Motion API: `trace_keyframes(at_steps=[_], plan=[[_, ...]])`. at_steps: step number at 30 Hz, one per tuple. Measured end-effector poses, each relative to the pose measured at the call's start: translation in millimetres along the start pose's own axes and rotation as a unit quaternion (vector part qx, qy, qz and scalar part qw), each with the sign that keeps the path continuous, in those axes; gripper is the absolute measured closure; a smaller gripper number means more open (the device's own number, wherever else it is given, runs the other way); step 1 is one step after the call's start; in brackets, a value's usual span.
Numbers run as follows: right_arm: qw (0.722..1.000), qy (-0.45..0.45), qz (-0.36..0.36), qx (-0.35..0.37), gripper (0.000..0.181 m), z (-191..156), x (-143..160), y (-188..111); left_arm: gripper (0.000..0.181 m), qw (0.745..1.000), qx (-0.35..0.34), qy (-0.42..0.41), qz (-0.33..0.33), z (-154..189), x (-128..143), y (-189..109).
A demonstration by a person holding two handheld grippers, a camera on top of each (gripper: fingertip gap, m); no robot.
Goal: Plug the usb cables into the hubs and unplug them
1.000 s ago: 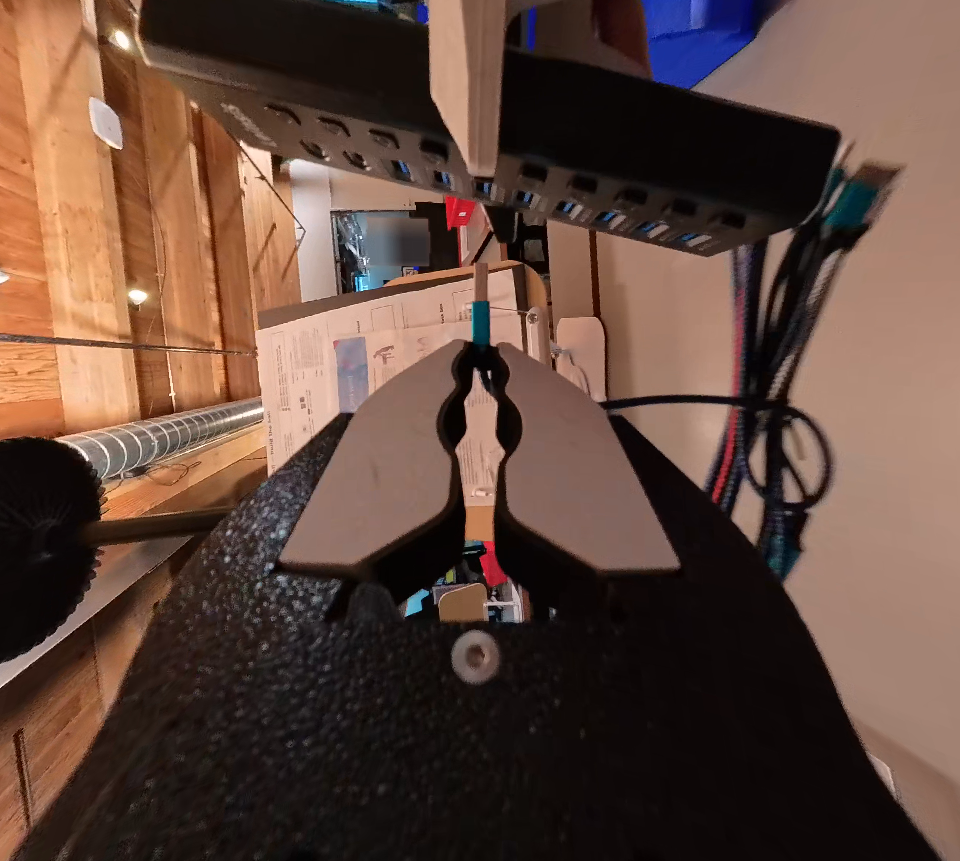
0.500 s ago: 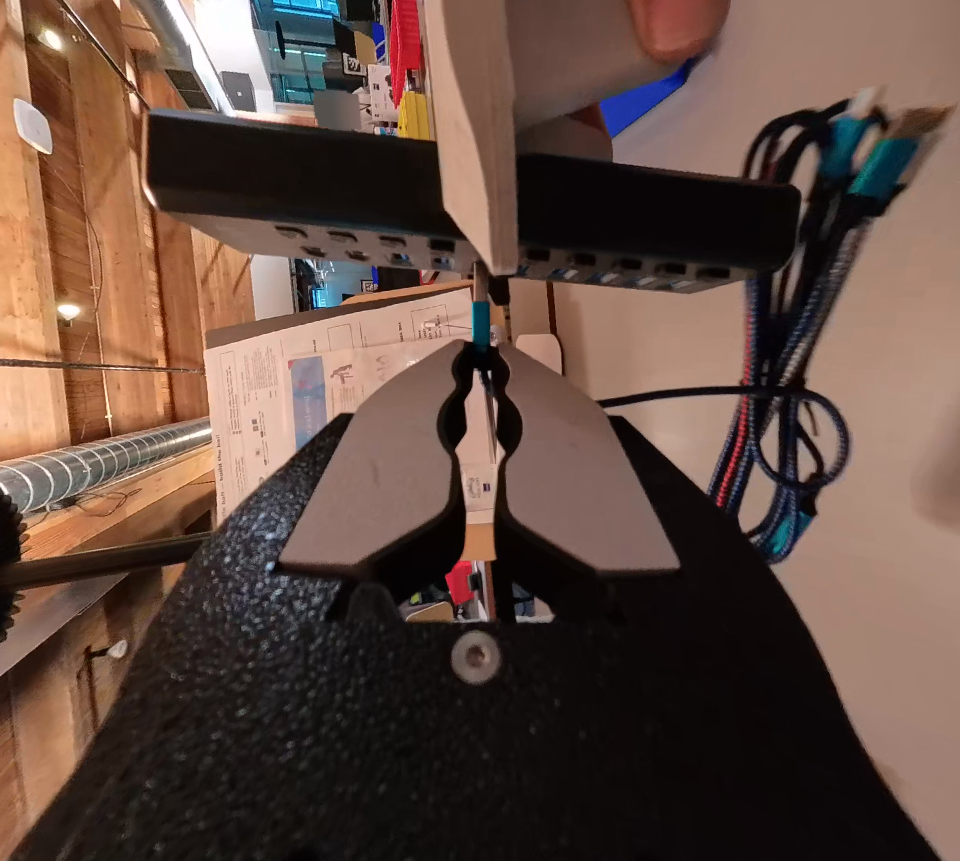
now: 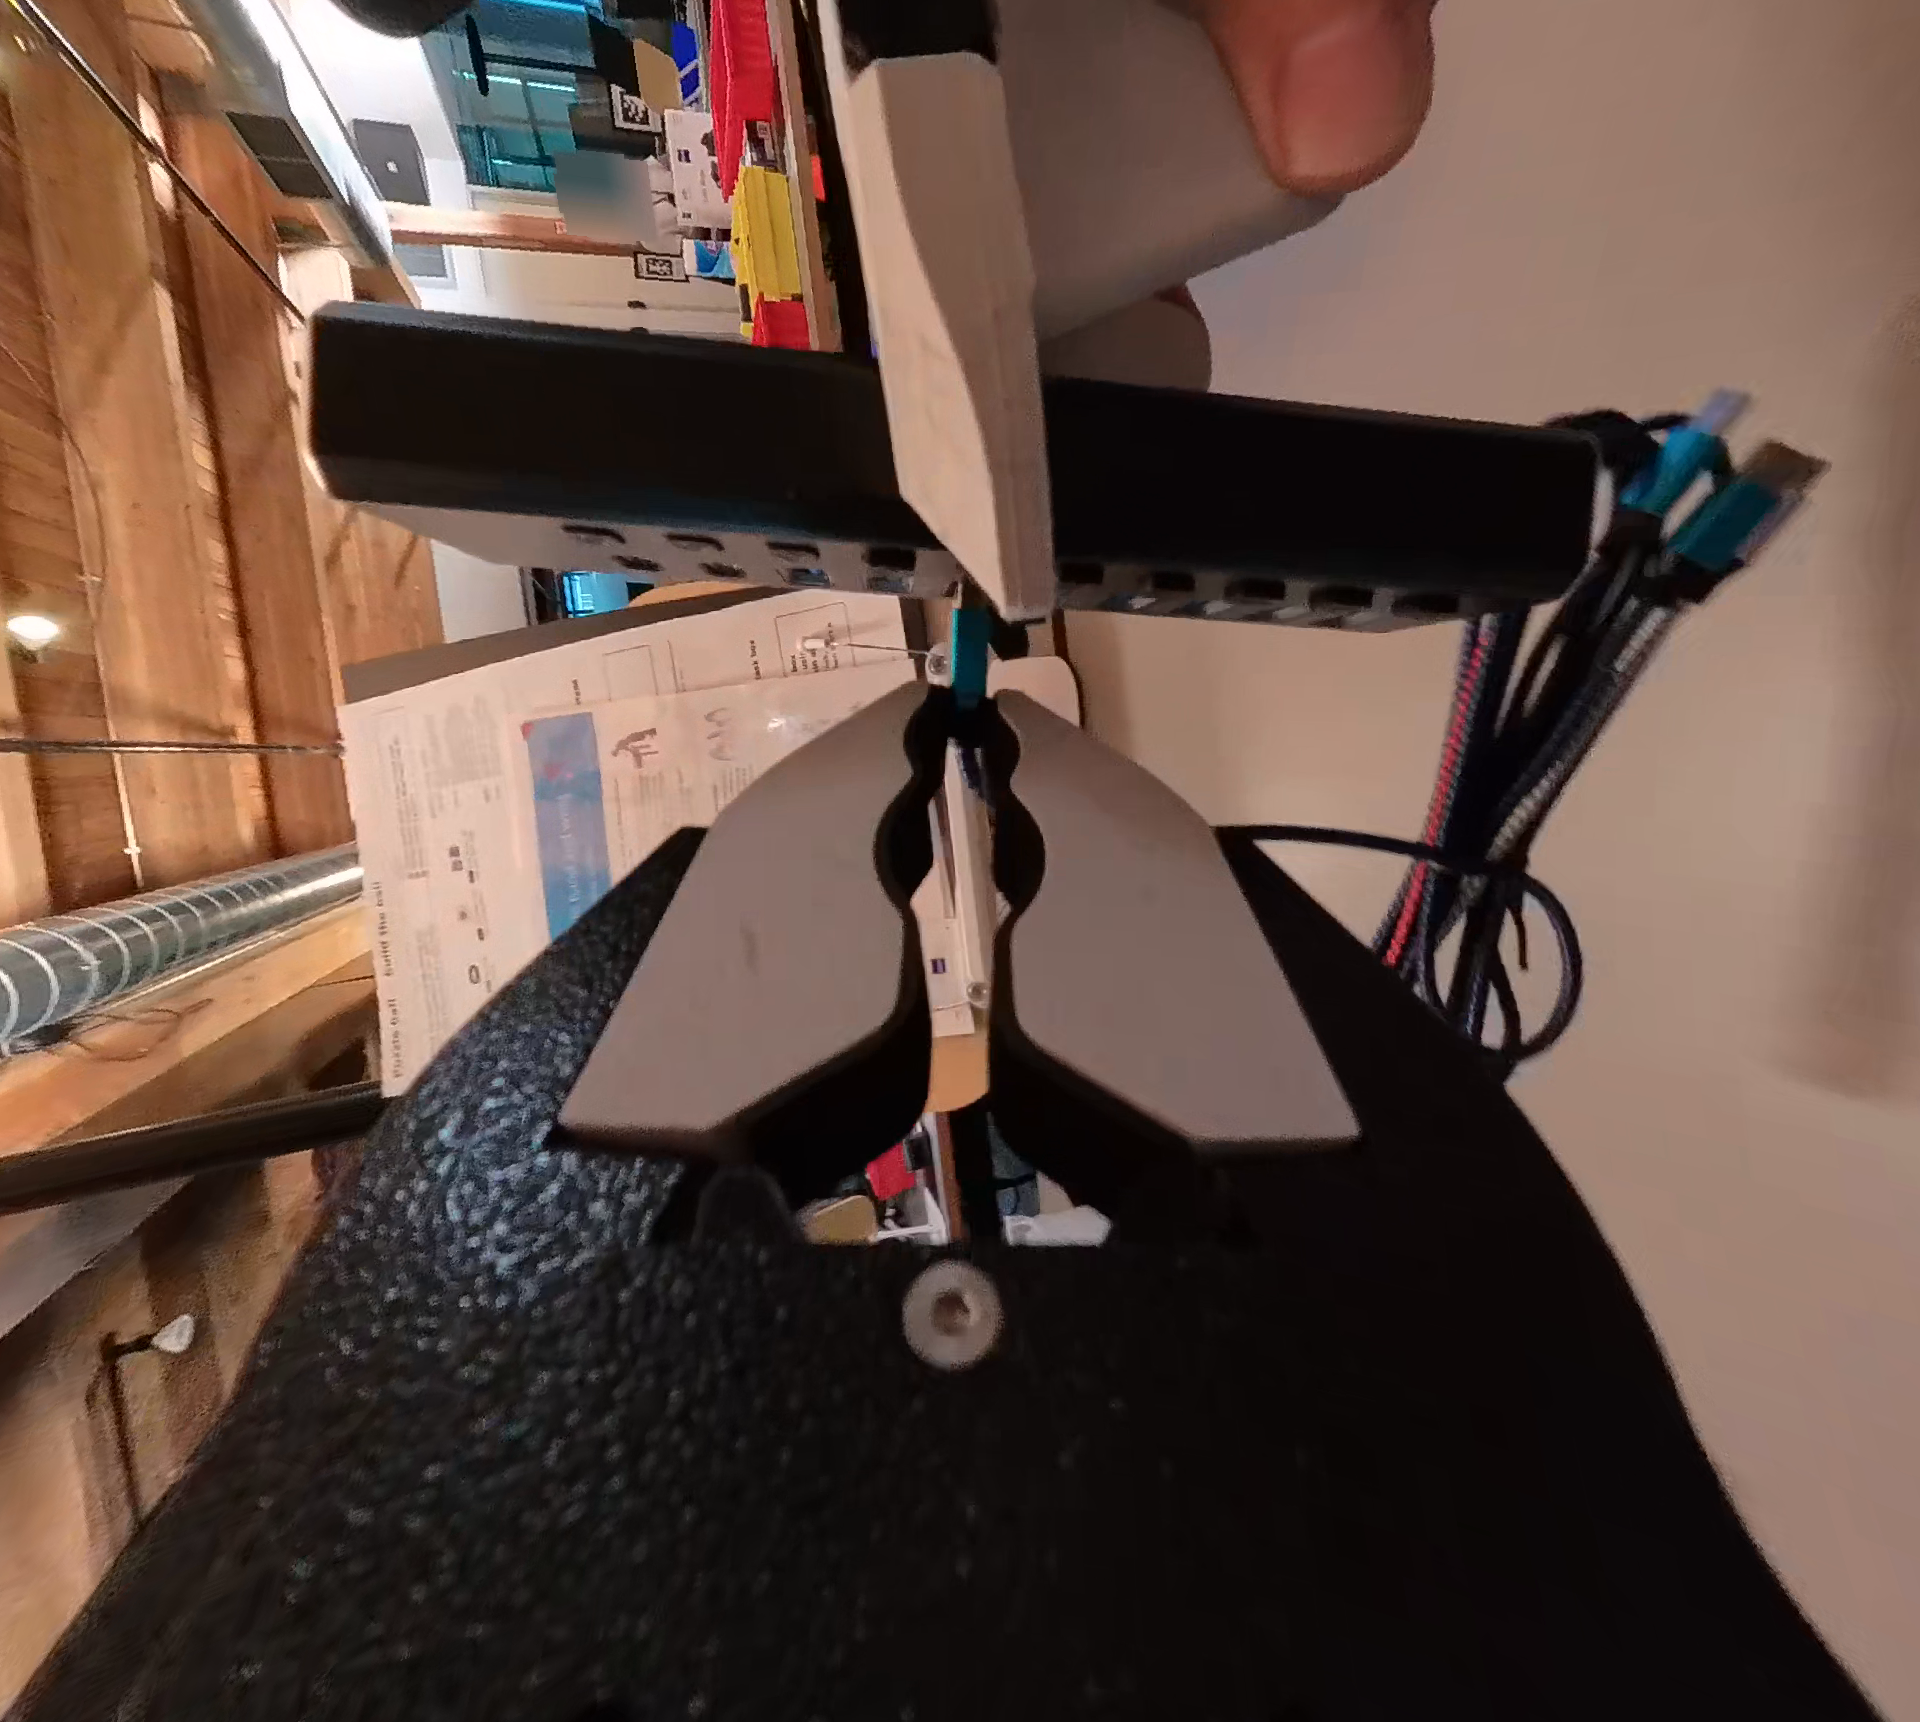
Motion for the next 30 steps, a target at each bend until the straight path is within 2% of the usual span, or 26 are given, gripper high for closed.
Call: trace_keyframes(at_steps=[3, 5, 6, 8, 10, 11, 13, 14, 15, 16, 18, 20, 27, 30], plan=[[1.0, -0.018, -0.014, 0.009, 0.119, 1, 2, -1, 0.175, 0.998, 0.035, -0.041, 0.031, 1, 4, 2], [0.999, -0.028, -0.024, 0.013, 0.119, 0, 2, -1, 0.172, 0.989, 0.075, -0.12, 0.048, -1, 8, 2], [0.999, -0.038, -0.03, 0.019, 0.119, 0, 2, -3, 0.165, 0.978, 0.101, -0.172, 0.053, -3, 12, 1], [0.998, -0.047, -0.036, 0.021, 0.119, -1, 2, -6, 0.157, 0.936, 0.179, -0.293, 0.074, -5, 18, -1], [0.999, -0.047, -0.024, 0.014, 0.119, -3, 1, -7, 0.149, 0.873, 0.245, -0.406, 0.118, -8, 20, -4], [0.999, -0.046, -0.019, 0.006, 0.119, -5, 0, -7, 0.15, 0.841, 0.271, -0.447, 0.141, -9, 21, -5], [0.999, -0.047, -0.012, -0.006, 0.119, -8, -1, -5, 0.157, 0.791, 0.299, -0.504, 0.174, -12, 24, -4], [0.999, -0.048, -0.01, -0.011, 0.119, -10, -2, -4, 0.173, 0.771, 0.313, -0.521, 0.191, -12, 25, -5], [0.999, -0.049, -0.007, -0.012, 0.119, -12, -3, -2, 0.181, 0.753, 0.326, -0.534, 0.204, -12, 25, -6], [0.999, -0.049, -0.008, -0.013, 0.119, -12, -4, -1, 0.181, 0.744, 0.329, -0.543, 0.207, -12, 25, -6], [0.999, -0.049, -0.007, -0.015, 0.119, -14, -4, 0, 0.181, 0.74, 0.34, -0.54, 0.213, -10, 25, -8], [0.999, -0.048, -0.005, -0.012, 0.119, -13, -4, 0, 0.17, 0.745, 0.336, -0.538, 0.206, -10, 26, -9], [0.999, -0.036, 0.01, -0.019, 0.119, -13, -6, 0, 0.176, 0.736, 0.331, -0.555, 0.202, -2, 27, -6], [0.999, -0.035, 0.003, -0.017, 0.119, -12, -5, 1, 0.176, 0.751, 0.311, -0.546, 0.202, -1, 27, -6]])
Point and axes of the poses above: each gripper's, where its closed fingertips meet, y out along the fingers, x out of its underside, z = x × y across the jaws, the point moved 6 cm from there along -y, back along the fingers, and after that the axes turned 5 degrees about -y, right-handed, at the moved point
